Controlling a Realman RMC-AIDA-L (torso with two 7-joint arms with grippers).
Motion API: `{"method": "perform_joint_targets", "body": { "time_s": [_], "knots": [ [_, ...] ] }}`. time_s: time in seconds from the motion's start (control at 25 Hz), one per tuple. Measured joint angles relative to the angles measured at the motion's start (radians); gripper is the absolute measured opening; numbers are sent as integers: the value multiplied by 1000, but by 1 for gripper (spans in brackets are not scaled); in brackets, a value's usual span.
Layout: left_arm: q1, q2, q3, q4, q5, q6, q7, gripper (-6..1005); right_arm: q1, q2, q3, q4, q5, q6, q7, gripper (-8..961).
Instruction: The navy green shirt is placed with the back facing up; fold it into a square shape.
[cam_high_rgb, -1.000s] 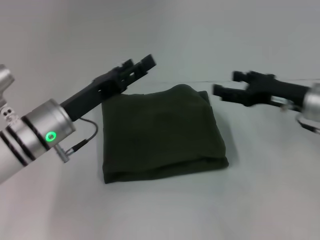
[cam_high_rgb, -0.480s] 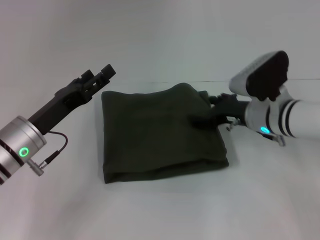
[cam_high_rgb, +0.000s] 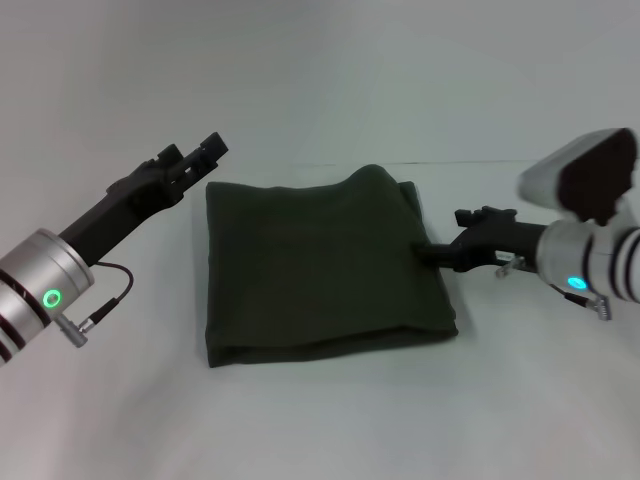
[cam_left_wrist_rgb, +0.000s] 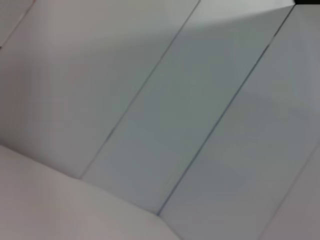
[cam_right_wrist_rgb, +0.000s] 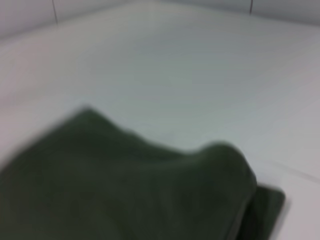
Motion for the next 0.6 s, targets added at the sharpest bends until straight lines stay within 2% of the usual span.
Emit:
{"method": "perform_joint_targets", "body": {
  "time_s": [0.12, 0.16, 0.2, 0.28, 0.44, 0.52, 0.6],
  "knots": [
    [-9, 4, 2, 2, 1, -37, 2, 934, -57, -4, 29, -95, 49, -110, 36, 905],
    [-13, 6, 3, 3, 2, -51, 5, 934, -92, -6, 67, -150, 92, -201, 44, 905],
    [-16, 8, 4, 4, 3, -66, 11, 935, -92, -6, 67, -150, 92, -201, 44, 905],
    [-26, 13, 5, 12, 16, -110, 55, 935, -113, -10, 112, -173, 132, -300, 31, 906],
    [-37, 23, 12, 20, 55, -111, 132, 935, -124, -19, 206, -164, 163, -456, -52, 906],
    [-44, 36, 34, 38, 121, -87, 189, 935, -125, -32, 215, -156, 150, -514, -91, 906],
    [-53, 54, 77, 75, 243, -45, 222, 935, -122, -44, 207, -151, 114, -565, -117, 906]
  ]
}}
